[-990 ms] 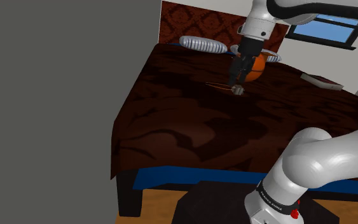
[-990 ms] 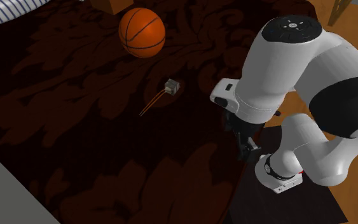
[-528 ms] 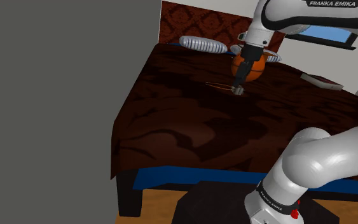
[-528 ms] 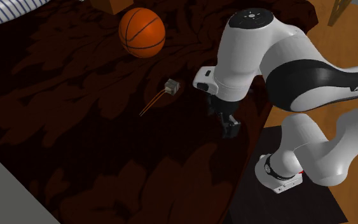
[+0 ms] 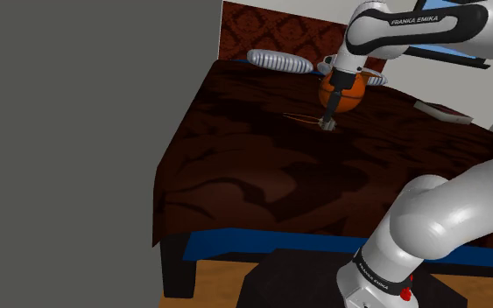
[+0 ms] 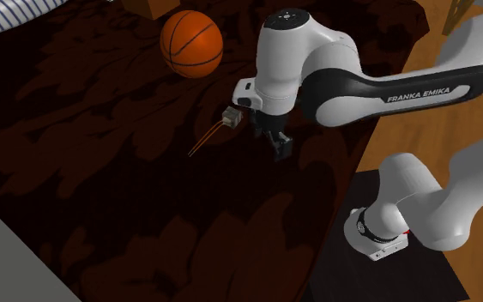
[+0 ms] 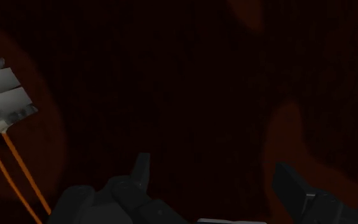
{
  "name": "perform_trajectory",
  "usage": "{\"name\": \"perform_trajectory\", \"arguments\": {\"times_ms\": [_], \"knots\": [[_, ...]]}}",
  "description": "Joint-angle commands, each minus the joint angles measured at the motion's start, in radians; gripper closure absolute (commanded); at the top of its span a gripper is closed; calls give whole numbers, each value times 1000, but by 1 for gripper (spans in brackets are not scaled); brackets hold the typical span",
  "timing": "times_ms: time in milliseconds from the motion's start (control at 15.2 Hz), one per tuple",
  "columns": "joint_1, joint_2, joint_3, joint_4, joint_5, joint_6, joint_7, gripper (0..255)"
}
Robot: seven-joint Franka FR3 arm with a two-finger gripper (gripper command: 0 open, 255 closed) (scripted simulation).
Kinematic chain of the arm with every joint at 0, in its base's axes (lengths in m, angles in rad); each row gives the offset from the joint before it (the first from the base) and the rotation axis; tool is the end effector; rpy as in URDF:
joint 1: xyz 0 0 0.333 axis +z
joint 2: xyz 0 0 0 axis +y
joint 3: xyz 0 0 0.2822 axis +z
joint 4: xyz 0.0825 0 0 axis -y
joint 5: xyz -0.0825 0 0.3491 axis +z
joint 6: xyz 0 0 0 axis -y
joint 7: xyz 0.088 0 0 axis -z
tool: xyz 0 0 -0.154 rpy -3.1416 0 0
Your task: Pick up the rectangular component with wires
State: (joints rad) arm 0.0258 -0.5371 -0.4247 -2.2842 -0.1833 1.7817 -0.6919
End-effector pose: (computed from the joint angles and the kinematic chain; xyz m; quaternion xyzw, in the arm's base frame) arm 0.3436 -0.1800 0.4655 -0.9813 -0.1919 -0.0077 0.0147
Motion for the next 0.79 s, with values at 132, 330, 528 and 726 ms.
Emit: {"name": "perform_trajectory", "arguments": {"times_ms": [132, 330, 528, 726], "knots": [[28, 134, -101, 84, 5, 63, -175, 0], [53, 249, -174, 159, 39, 105, -310, 0], [72, 379, -240, 247, 104, 138, -456, 0], [71, 526, -289, 351, 199, 155, -611, 0]]}}
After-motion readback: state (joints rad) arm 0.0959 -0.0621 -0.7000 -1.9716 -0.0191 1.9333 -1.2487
